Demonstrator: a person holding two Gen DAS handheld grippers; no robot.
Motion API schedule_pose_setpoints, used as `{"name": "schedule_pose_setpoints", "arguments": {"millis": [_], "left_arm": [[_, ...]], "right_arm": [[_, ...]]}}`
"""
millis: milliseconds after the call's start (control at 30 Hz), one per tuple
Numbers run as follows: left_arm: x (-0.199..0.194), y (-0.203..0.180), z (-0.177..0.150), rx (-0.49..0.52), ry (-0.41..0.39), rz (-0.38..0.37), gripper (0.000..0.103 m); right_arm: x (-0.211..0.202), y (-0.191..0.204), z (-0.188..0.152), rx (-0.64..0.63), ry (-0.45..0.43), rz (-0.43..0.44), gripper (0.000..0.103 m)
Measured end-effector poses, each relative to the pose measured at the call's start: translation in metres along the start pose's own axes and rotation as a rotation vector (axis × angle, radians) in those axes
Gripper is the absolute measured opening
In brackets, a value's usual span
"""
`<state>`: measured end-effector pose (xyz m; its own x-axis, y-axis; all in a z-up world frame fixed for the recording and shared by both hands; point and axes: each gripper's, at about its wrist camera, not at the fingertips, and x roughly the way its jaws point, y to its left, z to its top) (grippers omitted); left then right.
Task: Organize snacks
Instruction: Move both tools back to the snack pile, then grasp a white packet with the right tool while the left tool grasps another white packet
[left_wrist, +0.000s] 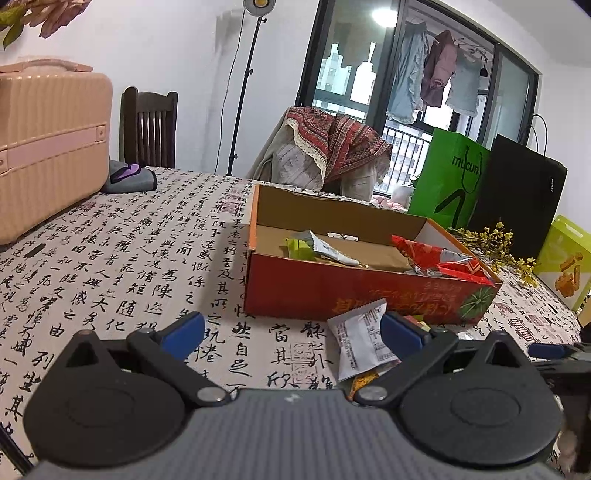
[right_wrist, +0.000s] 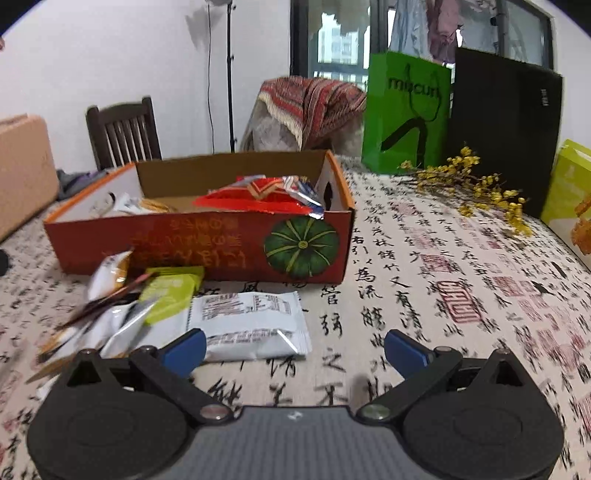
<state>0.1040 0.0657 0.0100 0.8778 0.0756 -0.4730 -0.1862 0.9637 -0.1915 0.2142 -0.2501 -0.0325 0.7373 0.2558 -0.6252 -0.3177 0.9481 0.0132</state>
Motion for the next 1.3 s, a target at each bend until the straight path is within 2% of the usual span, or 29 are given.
{"name": "schedule_pose_setpoints", "arguments": {"millis": [233,467,533,567,633,667,700,733,767,967,1300], "left_arm": [[0.001,0.003,0.0,-0.007,0.002,0.006,0.103],[0.002,0.004,0.0,-0.011,0.012,0.004,0.103],[0.003,0.003,-0.001,-0.01,0.015,0.001,0.103],[0.003,0.002,-0.001,-0.009,0.015,0.001,0.103],[0.002,0.002,-0.002,-0.009,0.018,0.0,0.103],[0.003,0.001,-0.002,-0.009,0.019,-0.001,0.103],[0.003,0.001,-0.002,-0.008,0.02,-0.001,0.103],[0.003,0.001,-0.003,-0.008,0.02,-0.002,0.103],[0.002,0.0,-0.003,-0.007,0.02,-0.001,0.103],[0.002,0.0,-0.003,-0.009,0.02,-0.001,0.103],[-0.003,-0.005,-0.005,0.0,0.02,-0.005,0.103]], "right_arm": [[0.038,0.017,0.014,-0.076,0.075,0.047,0.103],[0.048,0.02,0.015,-0.065,0.069,0.103,0.1],[0.043,0.021,0.014,-0.073,0.051,0.117,0.084],[0.04,0.022,0.013,-0.077,0.043,0.12,0.07],[0.035,0.024,0.012,-0.085,0.029,0.112,0.068],[0.033,0.024,0.011,-0.086,0.02,0.111,0.062],[0.032,0.024,0.011,-0.088,0.022,0.114,0.031],[0.029,0.022,0.011,-0.081,0.016,0.12,0.022],[0.028,0.021,0.01,-0.073,0.017,0.119,0.019],[0.011,0.016,0.002,-0.053,-0.034,0.109,0.012],[-0.024,-0.002,-0.009,0.007,-0.129,0.097,0.012]]}}
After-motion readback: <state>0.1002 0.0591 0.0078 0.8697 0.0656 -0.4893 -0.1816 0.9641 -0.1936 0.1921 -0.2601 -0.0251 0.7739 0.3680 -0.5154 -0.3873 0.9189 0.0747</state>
